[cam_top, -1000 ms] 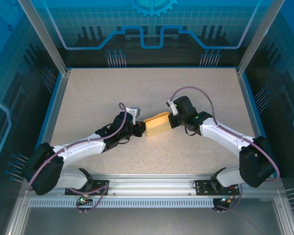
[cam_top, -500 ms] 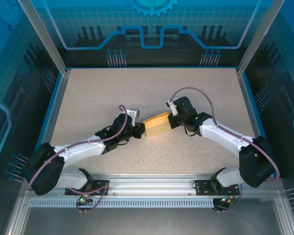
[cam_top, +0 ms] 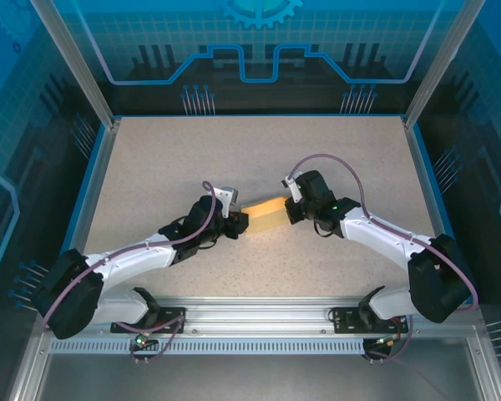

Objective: Fold the paper box

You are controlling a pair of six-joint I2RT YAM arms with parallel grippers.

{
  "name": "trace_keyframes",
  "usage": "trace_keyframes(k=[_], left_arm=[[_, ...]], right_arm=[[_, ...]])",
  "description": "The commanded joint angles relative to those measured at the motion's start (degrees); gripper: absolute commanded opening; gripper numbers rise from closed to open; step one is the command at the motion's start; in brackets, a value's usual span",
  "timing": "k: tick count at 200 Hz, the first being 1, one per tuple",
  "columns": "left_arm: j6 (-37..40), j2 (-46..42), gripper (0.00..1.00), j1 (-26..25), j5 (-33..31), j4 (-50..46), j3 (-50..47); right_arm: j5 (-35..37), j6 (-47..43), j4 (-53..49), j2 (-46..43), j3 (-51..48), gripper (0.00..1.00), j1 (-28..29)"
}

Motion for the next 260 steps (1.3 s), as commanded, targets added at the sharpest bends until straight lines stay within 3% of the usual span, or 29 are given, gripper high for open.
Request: trace_keyframes(k=[1, 54, 96, 195, 260], left_arm=[[2.23, -3.25, 0.37, -0.37, -0.33, -1.8, -0.6], [5.79, -8.27, 0.49, -0.06, -5.54, -3.69, -0.45], [8.2, -4.78, 0.55, 2.16, -1.39, -4.4, 5.16], [12.21, 11.99, 0.46, 4.57, 10.85, -11.28, 20.07], [12.41, 15.13, 0.38, 4.46, 13.91, -11.25, 20.56]], right_arm=[[-1.31, -0.61, -1.46, -0.54, -1.11, 0.01, 1.13], [-1.27, -0.71, -1.42, -0.57, -0.97, 0.01, 1.31], [-1.03, -1.03, -1.46, -0.81, -0.97, 0.01, 1.33], [-0.81, -1.91, -1.19, -0.41, -0.97, 0.01, 1.26], [-1.16, -2.2, -1.28, 0.4, -0.15, 0.02, 1.29]])
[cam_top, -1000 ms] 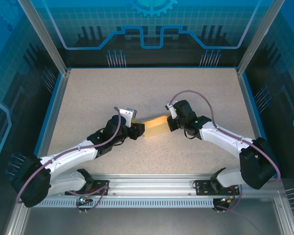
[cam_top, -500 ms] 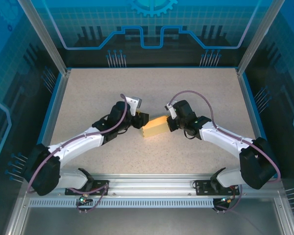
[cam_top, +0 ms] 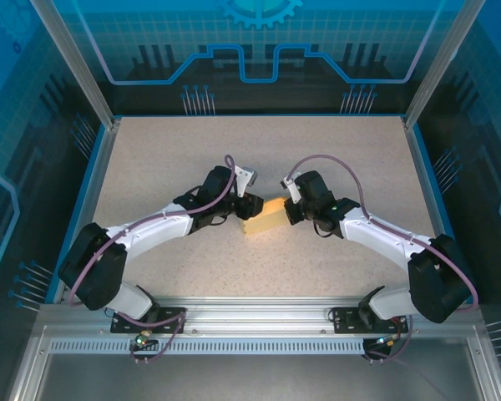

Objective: Fold the paper box

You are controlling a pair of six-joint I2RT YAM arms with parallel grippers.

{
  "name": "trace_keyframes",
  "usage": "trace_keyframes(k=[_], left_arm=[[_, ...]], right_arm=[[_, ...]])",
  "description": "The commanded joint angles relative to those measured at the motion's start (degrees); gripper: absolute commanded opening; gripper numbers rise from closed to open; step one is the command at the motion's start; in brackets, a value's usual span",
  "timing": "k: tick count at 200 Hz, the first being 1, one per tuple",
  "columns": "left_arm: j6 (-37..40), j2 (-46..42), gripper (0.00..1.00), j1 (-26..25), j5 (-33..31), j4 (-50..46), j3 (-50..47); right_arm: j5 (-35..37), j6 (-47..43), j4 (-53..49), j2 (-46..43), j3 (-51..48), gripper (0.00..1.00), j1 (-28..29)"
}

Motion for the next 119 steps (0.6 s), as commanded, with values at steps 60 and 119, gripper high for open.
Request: trace_keyframes(k=[60, 119], left_arm=[[1.42, 1.72, 0.37, -0.05, 2.89, -0.67, 0.03], [0.8, 2.08, 0.37, -1.18, 1.97, 1.11, -1.98]], right_arm=[[-0.78, -0.94, -2.2, -0.05, 0.68, 0.09, 0.92], [0.51, -2.05, -5.73, -4.21, 1.25, 0.26, 0.9]])
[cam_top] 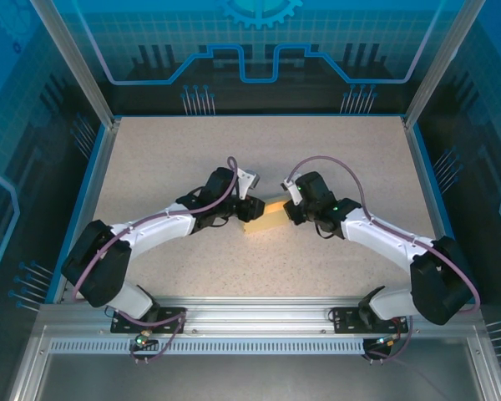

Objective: Fold the paper box

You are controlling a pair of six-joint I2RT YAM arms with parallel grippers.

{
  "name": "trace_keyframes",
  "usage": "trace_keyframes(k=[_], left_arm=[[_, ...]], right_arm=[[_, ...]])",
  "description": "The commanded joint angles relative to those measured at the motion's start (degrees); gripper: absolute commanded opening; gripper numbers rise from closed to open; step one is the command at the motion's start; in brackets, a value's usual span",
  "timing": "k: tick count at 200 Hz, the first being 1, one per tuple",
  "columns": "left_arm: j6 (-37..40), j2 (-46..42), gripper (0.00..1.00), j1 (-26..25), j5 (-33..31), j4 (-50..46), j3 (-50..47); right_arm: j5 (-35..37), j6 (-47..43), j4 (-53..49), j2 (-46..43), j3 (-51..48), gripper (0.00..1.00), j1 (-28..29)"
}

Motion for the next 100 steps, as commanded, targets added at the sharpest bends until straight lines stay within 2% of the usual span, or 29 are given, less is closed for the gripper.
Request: trace_keyframes(k=[1, 29, 71, 100], left_arm=[[0.8, 0.85, 0.37, -0.7, 0.09, 0.79, -1.76], [0.74, 0.94, 0.36, -1.14, -0.44, 1.22, -2.28], [0.69, 0.65, 0.37, -1.56, -0.97, 1.63, -3.05], [0.7, 0.34, 0.37, -1.6, -1.21, 1.88, -3.44]], right_arm=[[0.3, -0.72, -3.08, -3.06, 1.23, 0.26, 0.81], [-1.96, -0.84, -3.93, -4.87, 1.67, 0.32, -0.05], [-16.01, -1.04, -4.68, -1.75, 5.6, 0.4, -6.52], [-23.03, -0.36, -4.23, 2.33, 8.39, 0.43, -11.08]])
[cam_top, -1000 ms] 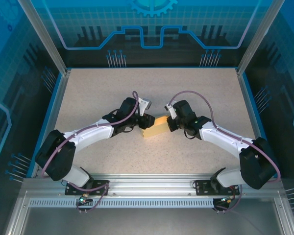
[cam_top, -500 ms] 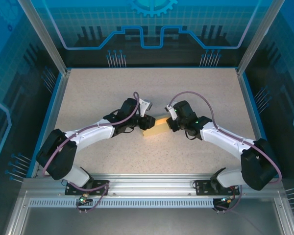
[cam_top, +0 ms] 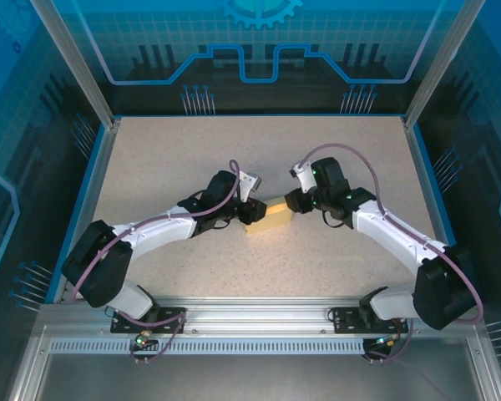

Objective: Fold the paper box

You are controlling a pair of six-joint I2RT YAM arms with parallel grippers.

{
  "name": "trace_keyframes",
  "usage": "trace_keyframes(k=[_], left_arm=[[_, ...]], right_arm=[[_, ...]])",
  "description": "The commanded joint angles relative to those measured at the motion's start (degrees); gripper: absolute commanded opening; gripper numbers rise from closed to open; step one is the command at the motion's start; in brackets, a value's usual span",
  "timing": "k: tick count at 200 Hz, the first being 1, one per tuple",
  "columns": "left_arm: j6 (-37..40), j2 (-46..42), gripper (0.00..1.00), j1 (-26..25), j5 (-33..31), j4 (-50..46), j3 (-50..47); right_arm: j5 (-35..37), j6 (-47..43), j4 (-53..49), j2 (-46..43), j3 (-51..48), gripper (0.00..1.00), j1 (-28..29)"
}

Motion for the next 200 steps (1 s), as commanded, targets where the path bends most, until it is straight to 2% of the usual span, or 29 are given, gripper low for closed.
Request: trace_keyframes(k=[1, 17, 50, 156, 200], left_arm=[[0.73, 0.32, 0.37, -0.54, -0.61, -1.29, -1.63], [0.73, 0.27, 0.37, -0.56, -0.7, -1.31, -1.62], [0.73, -0.04, 0.37, -0.53, -0.75, -1.33, -1.53], [0.73, -1.4, 0.38, -0.63, -1.23, -0.98, -1.9], [-0.19, -3.95, 0.47, -0.61, -1.96, -0.48, -2.15]], right_arm=[[-9.36, 0.45, -0.65, 3.33, 2.93, 0.43, -3.1], [-12.65, 0.72, -0.81, 6.26, 4.76, 0.43, -4.58], [-14.2, 0.58, -1.11, 9.83, 5.68, 0.44, -5.77], [-16.55, 2.52, 2.95, 9.85, -3.14, 0.42, -8.28], [-17.17, 3.17, 4.11, 10.06, -5.03, 0.4, -8.33]])
